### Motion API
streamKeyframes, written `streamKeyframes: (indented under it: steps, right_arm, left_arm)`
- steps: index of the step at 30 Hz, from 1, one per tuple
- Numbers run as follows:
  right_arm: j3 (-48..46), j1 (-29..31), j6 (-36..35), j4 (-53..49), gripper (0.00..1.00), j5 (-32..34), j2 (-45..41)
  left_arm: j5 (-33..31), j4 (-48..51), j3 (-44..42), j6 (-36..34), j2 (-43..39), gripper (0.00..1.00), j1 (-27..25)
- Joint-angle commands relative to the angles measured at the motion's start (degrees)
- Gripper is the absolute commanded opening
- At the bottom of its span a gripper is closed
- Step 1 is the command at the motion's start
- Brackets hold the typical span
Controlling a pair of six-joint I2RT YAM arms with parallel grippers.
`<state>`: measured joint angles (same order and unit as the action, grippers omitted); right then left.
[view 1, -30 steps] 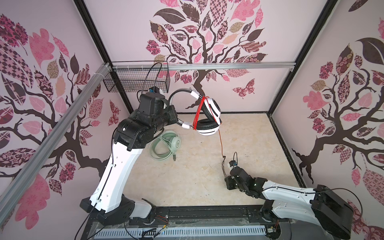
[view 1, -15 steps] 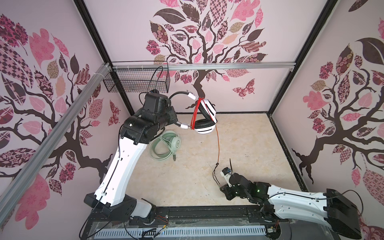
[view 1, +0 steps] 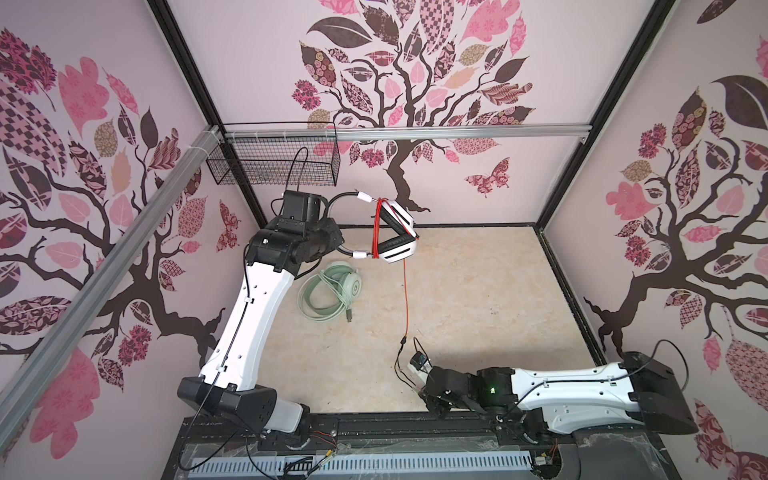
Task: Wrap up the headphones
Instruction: 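Pull the pink plug toward the robot with the right gripper, straightening the cable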
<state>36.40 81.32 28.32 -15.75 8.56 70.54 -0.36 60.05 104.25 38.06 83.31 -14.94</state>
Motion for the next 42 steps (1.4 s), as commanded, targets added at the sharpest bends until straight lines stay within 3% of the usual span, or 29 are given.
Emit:
streamKeyframes:
  steps: [1, 10, 17, 22, 29, 42]
  right_arm:
    - [5.56, 3.29, -3.23, -2.39, 0.00, 0.52, 4.16]
    - [19.07, 11.18, -5.64, -7.47, 0.00, 0.09, 11.09]
    - [21.68, 12.40, -5.86, -8.04, 0.00, -1.53, 11.22]
    - [21.69, 12.72, -6.36, -7.81, 0.00, -3.41, 13.04]
    - [23.51, 15.04, -6.68, -9.24, 0.00, -4.85, 13.18]
    - [28.29, 20.97, -5.17, -17.48, 0.00, -1.48, 7.93]
  left_arm:
    - [4.78, -6.32, -0.35, 3.39, -0.50, 0.00, 0.31]
    - [4.96, -8.37, 2.49, 5.58, 4.84, 0.00, 0.88]
    - [10.90, -9.62, 3.25, 8.04, 9.00, 0.00, 2.17]
    - [19.94, -12.47, 1.24, 11.95, 10.51, 0.00, 4.62]
    - [16.03, -10.72, 1.53, 9.45, 11.91, 0.00, 6.26]
    - [2.23, -9.49, -0.25, 5.10, 17.08, 0.00, 7.12]
